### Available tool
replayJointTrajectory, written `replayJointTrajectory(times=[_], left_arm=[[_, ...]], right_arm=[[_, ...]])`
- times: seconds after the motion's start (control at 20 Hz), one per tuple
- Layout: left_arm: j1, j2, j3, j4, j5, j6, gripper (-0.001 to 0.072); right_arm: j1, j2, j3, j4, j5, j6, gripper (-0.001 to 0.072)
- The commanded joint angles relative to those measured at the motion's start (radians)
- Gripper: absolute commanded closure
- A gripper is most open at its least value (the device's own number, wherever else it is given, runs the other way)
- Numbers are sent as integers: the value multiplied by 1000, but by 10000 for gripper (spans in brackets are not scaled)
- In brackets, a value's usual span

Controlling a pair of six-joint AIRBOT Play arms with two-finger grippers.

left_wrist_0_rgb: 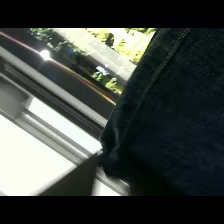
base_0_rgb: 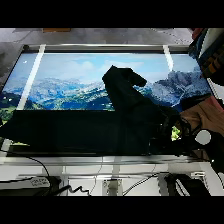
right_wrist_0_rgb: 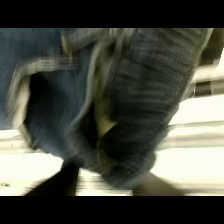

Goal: Fold the clothes and pants, and hang the long-sleeved shirts on hangers.

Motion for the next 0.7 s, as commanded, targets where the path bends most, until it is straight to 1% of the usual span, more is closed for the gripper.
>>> replayJointTrajectory(times=[0.0,0.1,0.15,0.2,0.25,0.35,0.4,0.45,0.55,0.6,0.65], left_arm=[[5,0,-8,10,27,22,9],[-4,6,-8,7,21,21,9],[-11,11,-8,7,25,20,11],[-19,19,-7,12,38,11,12],[-29,28,-7,13,55,10,12],[-47,39,-7,14,81,10,12],[-56,40,-7,14,87,10,12],[-63,40,-7,13,91,10,12],[-70,40,-7,14,106,10,12],[-71,40,-7,12,112,10,12],[-72,40,-7,14,112,10,12]], right_arm=[[1,8,7,31,8,5,135],[1,8,68,49,21,-6,128],[1,8,114,31,12,-6,129],[1,8,166,-7,-16,-6,133],[0,8,224,-67,-71,-6,160],[0,7,322,-216,-212,-5,159],[-14,0,363,-272,-254,-4,159],[-48,-18,394,-292,-263,-4,158],[-159,-79,424,-287,-265,-5,156],[-216,-116,425,-262,-268,-7,154],[-270,-162,425,-208,-269,-41,150]])
